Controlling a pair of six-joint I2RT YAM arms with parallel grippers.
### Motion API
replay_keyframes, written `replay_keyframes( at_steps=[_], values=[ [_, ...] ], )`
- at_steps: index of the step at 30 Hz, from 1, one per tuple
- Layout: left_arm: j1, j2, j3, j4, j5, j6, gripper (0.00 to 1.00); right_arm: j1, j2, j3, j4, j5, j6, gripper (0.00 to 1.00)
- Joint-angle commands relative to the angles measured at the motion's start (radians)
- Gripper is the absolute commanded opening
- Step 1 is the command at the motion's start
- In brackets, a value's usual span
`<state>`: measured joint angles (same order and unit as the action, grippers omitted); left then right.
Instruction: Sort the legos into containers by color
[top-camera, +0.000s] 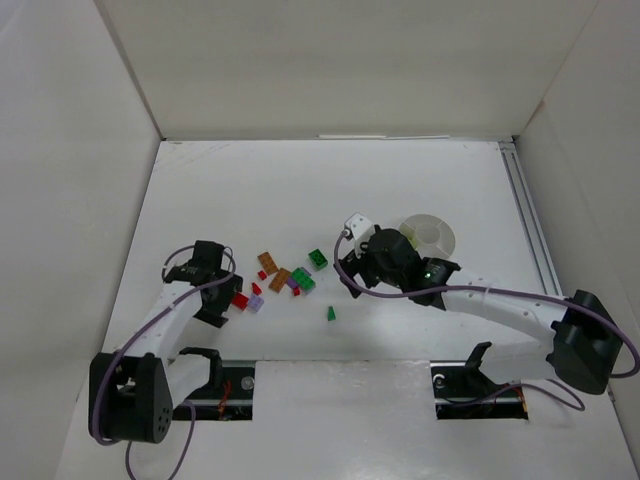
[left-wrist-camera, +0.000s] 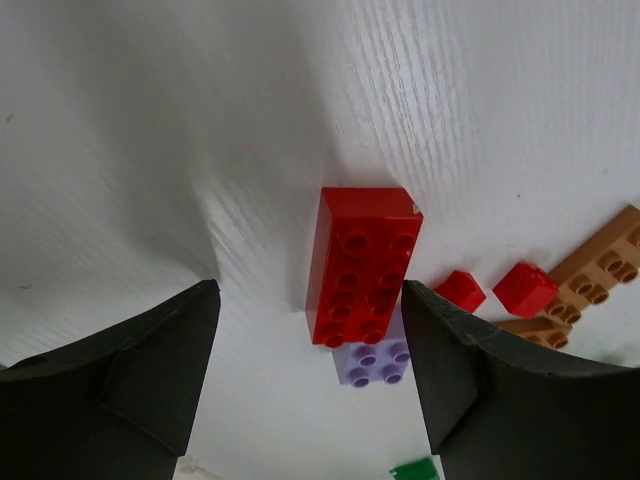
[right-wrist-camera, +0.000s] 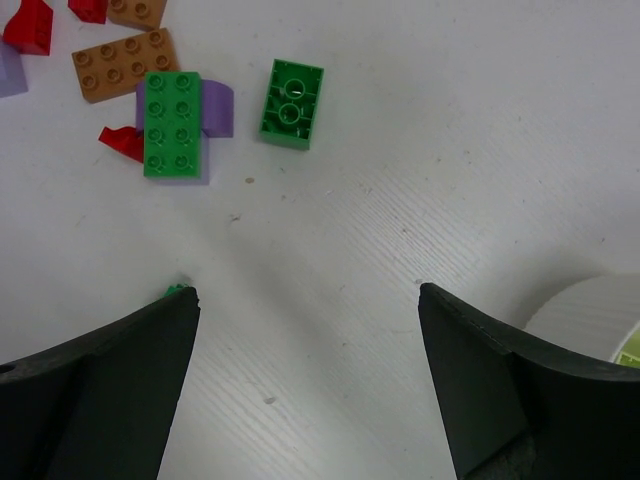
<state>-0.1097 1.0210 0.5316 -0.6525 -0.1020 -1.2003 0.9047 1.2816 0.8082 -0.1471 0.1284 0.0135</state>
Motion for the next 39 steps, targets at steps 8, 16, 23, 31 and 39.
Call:
replay_keyframes(
  at_steps=[8, 16, 23, 31, 39],
  values=[
    [0.005, 0.077, 0.002, 0.031, -0.027, -0.041, 0.45, 0.003, -0.041, -0.003, 0.037, 0.066, 0.02, 0.95],
    [0.005, 0.048, 0.079, 0.002, -0.085, -0.009, 0.12, 0.003, -0.082, -0.003, 0.015, 0.129, 0.051, 0.95],
    [-0.149, -0.016, 0.3, 0.003, -0.179, 0.059, 0.12, -0.117, -0.189, 0.054, -0.173, 0.301, 0.199, 0.97],
    [-0.642, 0.204, 0.582, 0.198, -0.374, 0.247, 0.1, -0.593, -0.398, 0.089, -0.437, 0.398, 0.299, 1.0],
    [-0.935, 0.629, 0.99, 0.355, -0.435, 0.517, 0.06, -0.796, -0.587, 0.129, -0.552, 0.438, 0.339, 1.0]
  ],
)
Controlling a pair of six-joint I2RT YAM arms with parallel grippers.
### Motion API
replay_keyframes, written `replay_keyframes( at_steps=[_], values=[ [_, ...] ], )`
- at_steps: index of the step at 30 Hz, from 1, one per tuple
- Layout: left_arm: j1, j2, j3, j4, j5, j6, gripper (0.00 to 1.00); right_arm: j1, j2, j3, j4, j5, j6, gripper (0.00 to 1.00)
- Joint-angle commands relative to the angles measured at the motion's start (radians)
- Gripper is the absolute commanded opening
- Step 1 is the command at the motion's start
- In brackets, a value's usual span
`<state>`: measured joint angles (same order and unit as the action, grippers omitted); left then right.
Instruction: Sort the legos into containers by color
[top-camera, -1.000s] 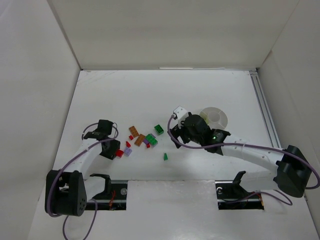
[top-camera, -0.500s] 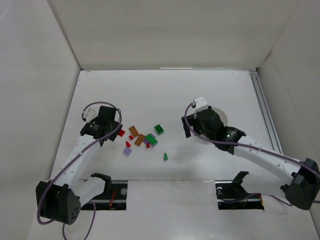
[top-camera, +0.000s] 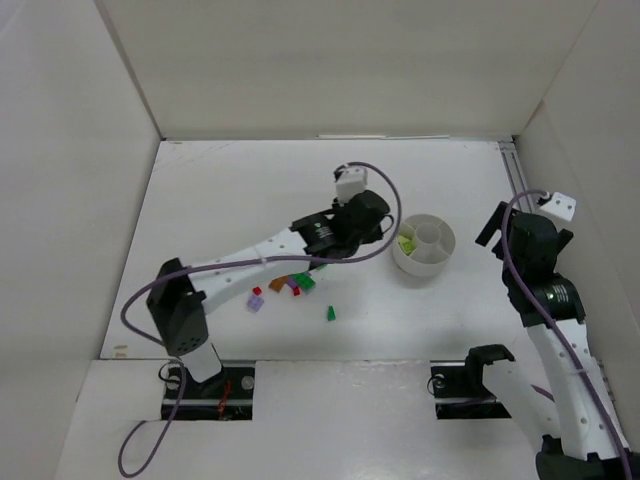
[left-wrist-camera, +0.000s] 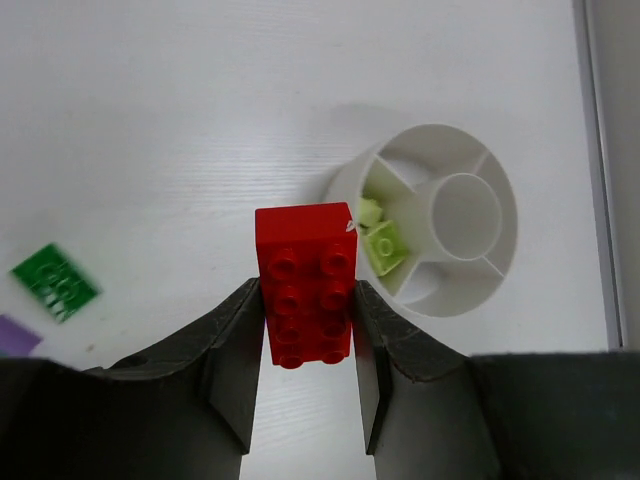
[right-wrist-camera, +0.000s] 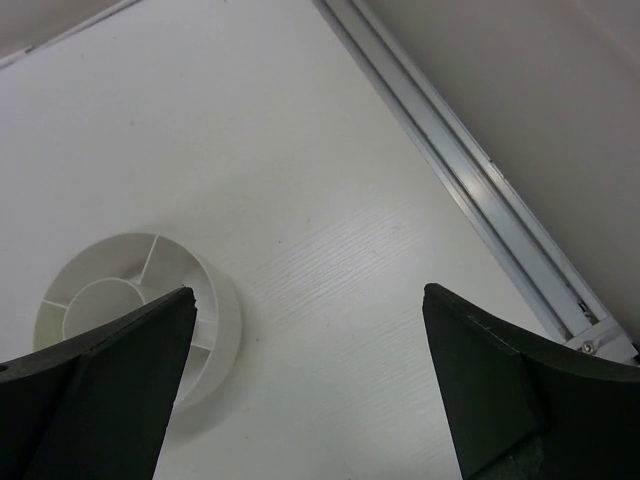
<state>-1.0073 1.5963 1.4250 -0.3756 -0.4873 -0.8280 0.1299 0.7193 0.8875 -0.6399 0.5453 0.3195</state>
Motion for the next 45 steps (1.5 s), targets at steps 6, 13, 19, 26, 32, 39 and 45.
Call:
replay_keyframes(
  at_steps=[6, 13, 19, 26, 32, 39, 45],
  values=[
    [-0.027, 0.223, 0.271, 0.205, -0.028, 0.227, 0.11, -0.021, -0.038, 0.051, -0.098, -0.022, 0.003, 1.0],
    [-0.008, 0.462, 0.543, 0.21, -0.079, 0.274, 0.17, -0.021, -0.017, 0.039, -0.07, -0.071, -0.045, 1.0],
    [0.015, 0.62, 0.743, 0.122, -0.04, 0.23, 0.17, -0.021, -0.017, 0.039, -0.061, -0.071, -0.056, 1.0],
    [0.015, 0.631, 0.684, 0.187, 0.053, 0.182, 0.19, -0.021, -0.017, 0.039, -0.052, -0.062, -0.056, 1.0],
    [0.015, 0.663, 0.675, 0.187, 0.122, 0.153, 0.18, -0.021, -0.006, 0.039, -0.043, -0.062, -0.056, 1.0],
    [0.015, 0.663, 0.618, 0.176, 0.144, 0.112, 0.14, -0.021, -0.006, 0.039, -0.033, -0.062, -0.056, 1.0],
    [0.003, 0.653, 0.575, 0.166, 0.112, 0.087, 0.15, -0.021, -0.006, 0.03, -0.033, -0.062, -0.056, 1.0]
  ],
)
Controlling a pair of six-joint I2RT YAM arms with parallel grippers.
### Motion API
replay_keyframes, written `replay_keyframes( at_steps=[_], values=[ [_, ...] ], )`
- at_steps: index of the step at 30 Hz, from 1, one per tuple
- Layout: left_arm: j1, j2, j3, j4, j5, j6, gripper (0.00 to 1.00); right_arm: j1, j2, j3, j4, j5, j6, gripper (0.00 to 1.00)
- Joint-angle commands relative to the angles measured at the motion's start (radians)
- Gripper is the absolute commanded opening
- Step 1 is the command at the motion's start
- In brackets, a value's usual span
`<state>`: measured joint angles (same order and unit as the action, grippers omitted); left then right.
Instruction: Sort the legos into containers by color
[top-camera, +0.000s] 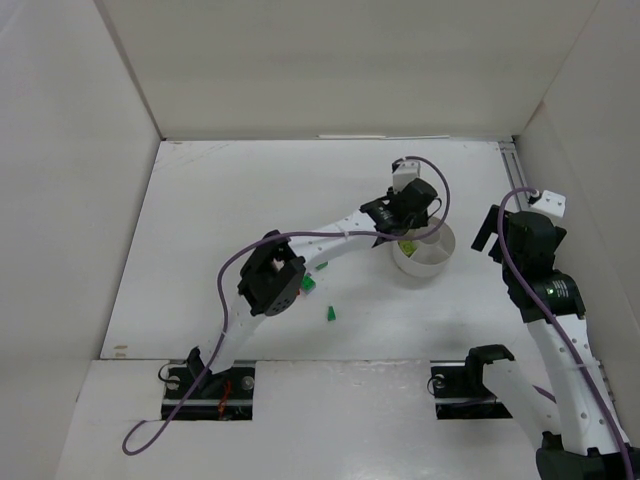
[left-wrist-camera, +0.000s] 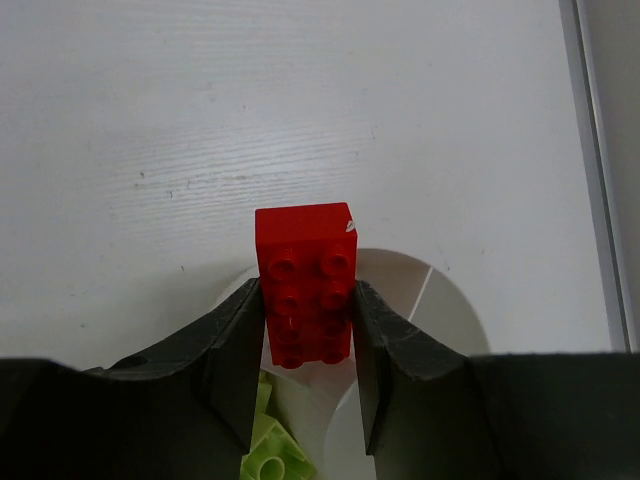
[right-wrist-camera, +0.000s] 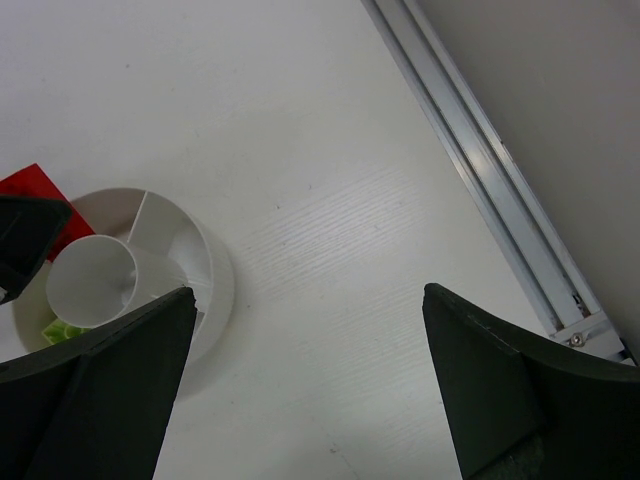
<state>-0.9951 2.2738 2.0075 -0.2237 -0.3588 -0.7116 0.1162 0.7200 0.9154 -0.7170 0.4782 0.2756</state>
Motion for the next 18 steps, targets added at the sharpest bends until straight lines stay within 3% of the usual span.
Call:
replay_keyframes(
  at_steps=[1, 3, 5, 9, 18],
  values=[
    [-0.01, -0.025, -0.007, 0.001, -0.008, -0.041, 0.17, -0.007, -0.007, 0.002, 0.044, 0.005, -0.012, 1.0],
    [-0.01, -0.014, -0.007, -0.011, -0.008, -0.055, 0.21, -0.007, -0.007, 0.002, 0.044, -0.004, -0.012, 1.0],
    [-0.01, -0.014, -0.007, -0.02, -0.018, -0.066, 0.36, -0.007, -0.007, 0.002, 0.044, -0.004, -0.012, 1.0],
    [-0.019, -0.036, -0.007, -0.02, -0.04, -0.066, 0.49, -0.007, -0.007, 0.002, 0.044, -0.004, -0.012, 1.0],
    [-0.019, -0.131, -0.016, -0.034, -0.071, -0.022, 0.53, -0.007, -0.017, 0.002, 0.065, -0.036, -0.03, 1.0]
  ],
)
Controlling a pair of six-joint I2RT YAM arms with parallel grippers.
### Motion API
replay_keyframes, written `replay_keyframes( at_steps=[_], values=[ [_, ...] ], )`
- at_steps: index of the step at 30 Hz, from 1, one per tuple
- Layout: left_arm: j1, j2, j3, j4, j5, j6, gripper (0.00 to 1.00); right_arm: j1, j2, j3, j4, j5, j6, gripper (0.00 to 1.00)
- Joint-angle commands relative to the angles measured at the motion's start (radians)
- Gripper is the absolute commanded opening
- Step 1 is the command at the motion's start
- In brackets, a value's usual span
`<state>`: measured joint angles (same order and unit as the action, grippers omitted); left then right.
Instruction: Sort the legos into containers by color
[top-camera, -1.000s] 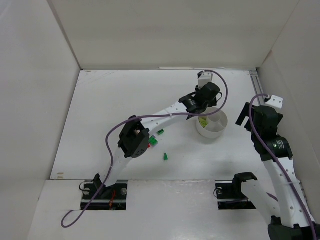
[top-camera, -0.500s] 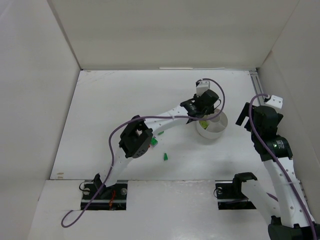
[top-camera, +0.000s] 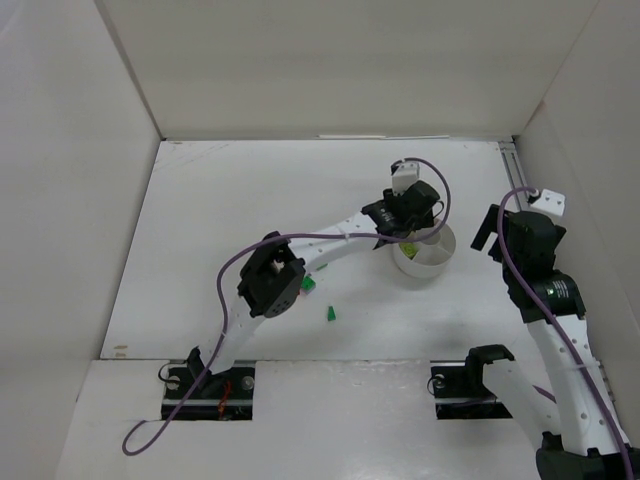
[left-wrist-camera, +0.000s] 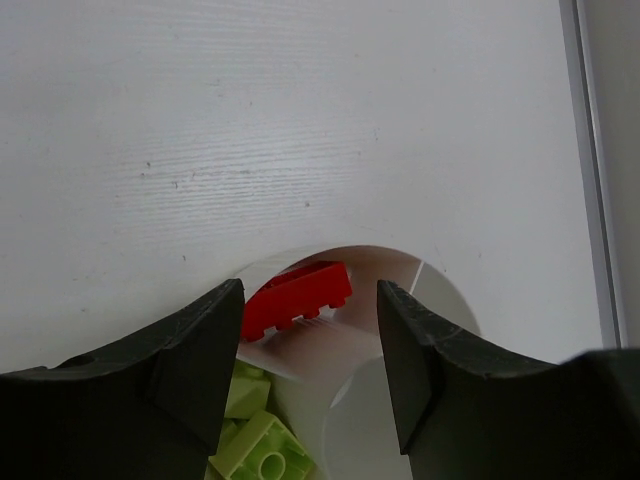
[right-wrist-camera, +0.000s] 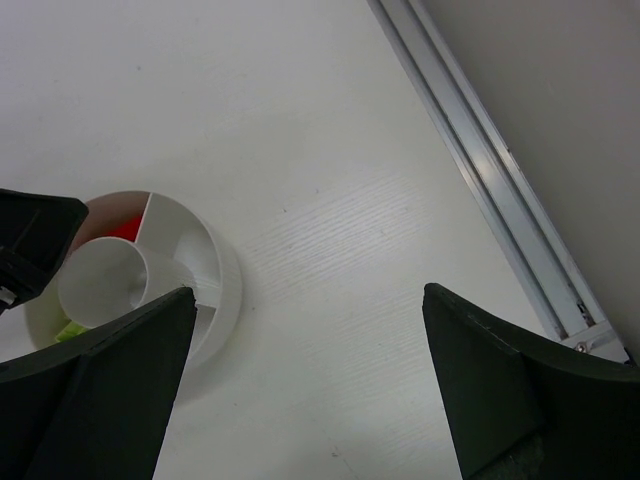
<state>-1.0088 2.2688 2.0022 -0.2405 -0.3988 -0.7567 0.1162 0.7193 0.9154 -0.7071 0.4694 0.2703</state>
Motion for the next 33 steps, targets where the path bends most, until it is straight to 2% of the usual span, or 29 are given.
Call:
replay_keyframes(
  at_steps=[1, 3, 4, 6, 7, 9, 10, 13, 16, 17, 18, 21, 22, 25, 29, 33],
  values=[
    [-0.005, -0.159, -0.02, -0.028, -0.041, 0.023, 0.53, -0.007, -0.027, 0.002, 0.079, -0.043, -0.052, 1.0],
    [-0.005, -0.211, -0.045, -0.051, -0.092, 0.023, 0.54, -0.007, -0.037, -0.007, 0.119, -0.153, -0.1, 1.0],
    [-0.005, -0.247, -0.107, -0.06, -0.119, 0.013, 0.63, -0.007, -0.037, -0.03, 0.145, -0.205, -0.118, 1.0],
    [-0.005, -0.383, -0.196, -0.075, -0.216, -0.006, 0.92, -0.007, -0.046, -0.049, 0.207, -0.317, -0.163, 1.0],
    [-0.005, -0.437, -0.247, -0.088, -0.242, -0.021, 1.0, -0.007, -0.046, -0.049, 0.219, -0.349, -0.174, 1.0],
    [0.005, -0.615, -0.429, -0.132, -0.305, -0.093, 1.0, -0.007, -0.026, -0.058, 0.274, -0.464, -0.229, 1.0],
    [0.021, -0.674, -0.492, -0.161, -0.305, -0.131, 1.0, -0.007, -0.026, -0.068, 0.297, -0.6, -0.25, 1.0],
    [0.068, -0.918, -0.741, -0.269, -0.244, -0.28, 1.0, 0.094, 0.034, -0.069, 0.333, -0.678, -0.295, 1.0],
    [0.078, -1.127, -0.966, -0.353, -0.197, -0.415, 1.0, 0.346, 0.112, -0.043, 0.322, -0.528, -0.295, 1.0],
    [0.087, -1.172, -1.011, -0.408, -0.171, -0.453, 1.0, 0.431, 0.138, -0.026, 0.307, -0.367, -0.275, 1.0],
    [0.087, -1.251, -1.089, -0.431, -0.16, -0.484, 1.0, 0.602, 0.204, -0.006, 0.307, -0.297, -0.232, 0.99],
    [0.087, -1.351, -1.175, -0.497, -0.118, -0.562, 1.0, 0.846, 0.334, 0.026, 0.322, -0.177, -0.133, 0.97],
    [0.087, -1.403, -1.212, -0.509, -0.118, -0.572, 1.0, 0.885, 0.427, 0.049, 0.351, -0.176, -0.071, 0.97],
    [0.087, -1.463, -1.221, -0.572, -0.109, -0.601, 1.0, 1.026, 0.55, 0.088, 0.4, -0.141, 0.018, 0.9],
    [0.087, -1.537, -1.2, -0.635, -0.109, -0.601, 1.0, 1.116, 0.751, 0.146, 0.474, -0.16, 0.133, 0.87],
    [0.087, -1.562, -1.182, -0.672, -0.109, -0.61, 1.0, 1.125, 0.903, 0.198, 0.509, -0.202, 0.165, 0.74]
  ],
)
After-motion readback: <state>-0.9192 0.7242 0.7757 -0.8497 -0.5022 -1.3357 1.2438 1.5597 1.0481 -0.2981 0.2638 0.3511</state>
